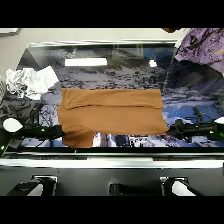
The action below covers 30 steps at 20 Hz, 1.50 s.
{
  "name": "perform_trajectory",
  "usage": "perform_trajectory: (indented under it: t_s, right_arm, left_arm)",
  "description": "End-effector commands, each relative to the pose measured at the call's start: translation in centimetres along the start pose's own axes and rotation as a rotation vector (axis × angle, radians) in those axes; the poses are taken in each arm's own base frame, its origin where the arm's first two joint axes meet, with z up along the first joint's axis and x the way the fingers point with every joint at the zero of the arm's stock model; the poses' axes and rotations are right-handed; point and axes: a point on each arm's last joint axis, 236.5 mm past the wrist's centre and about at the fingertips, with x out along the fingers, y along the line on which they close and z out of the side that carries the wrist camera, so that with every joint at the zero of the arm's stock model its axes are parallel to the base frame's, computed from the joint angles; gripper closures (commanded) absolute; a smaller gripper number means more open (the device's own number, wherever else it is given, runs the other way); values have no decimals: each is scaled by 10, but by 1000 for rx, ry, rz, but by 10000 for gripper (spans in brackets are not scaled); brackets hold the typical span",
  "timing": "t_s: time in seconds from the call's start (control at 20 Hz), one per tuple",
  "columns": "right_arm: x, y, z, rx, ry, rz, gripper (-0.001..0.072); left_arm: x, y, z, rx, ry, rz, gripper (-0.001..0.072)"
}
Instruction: Fold the clothes and pants, and hang the long-sleeved shirts on hangers.
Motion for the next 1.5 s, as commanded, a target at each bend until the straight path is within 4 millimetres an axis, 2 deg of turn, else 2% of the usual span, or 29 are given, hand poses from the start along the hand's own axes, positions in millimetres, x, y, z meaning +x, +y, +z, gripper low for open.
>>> perform_trajectory:
  t_s: [0.0, 0.1, 0.25, 0.4, 0.5, 0.6, 0.75, 0.9, 1.1, 1.3, 1.45]
  right_arm:
    - [-29, 15, -16, -49, -65, -45, 688]
    - [-37, 21, -12, -63, -123, -49, 689]
    - [-36, 33, 8, -58, -190, 8, 689]
    - [-16, 48, 24, -193, -181, -45, 689]
    - [-7, 53, 50, -250, -225, -159, 689]
    - [-6, 63, 80, -284, -277, -228, 689]
    - [-3, 79, 116, -295, -288, -233, 689]
    - [0, 80, 149, -283, -297, -249, 689]
    - [12, 80, 177, -278, -294, -245, 688]
    - [22, 78, 197, -272, -297, -242, 688]
    - [36, 74, 204, -249, -292, -223, 687]
  left_arm:
    - [-28, -8, -13, 30, -31, 14, 689]
    - [-32, -11, -9, 38, -49, 11, 689]
    - [-31, -13, 16, 34, -83, 13, 689]
    - [-26, -16, 49, 69, -75, 19, 689]
    - [-21, -17, 77, 82, -75, 22, 689]
    - [-13, -18, 104, 96, -70, 24, 689]
    - [1, -18, 141, 113, -57, 26, 689]
    - [15, -17, 176, 136, -55, 28, 689]
    - [31, -17, 217, 145, -66, 24, 689]
    - [43, -16, 247, 156, -83, 21, 689]
    - [59, -10, 256, 148, -67, 20, 689]
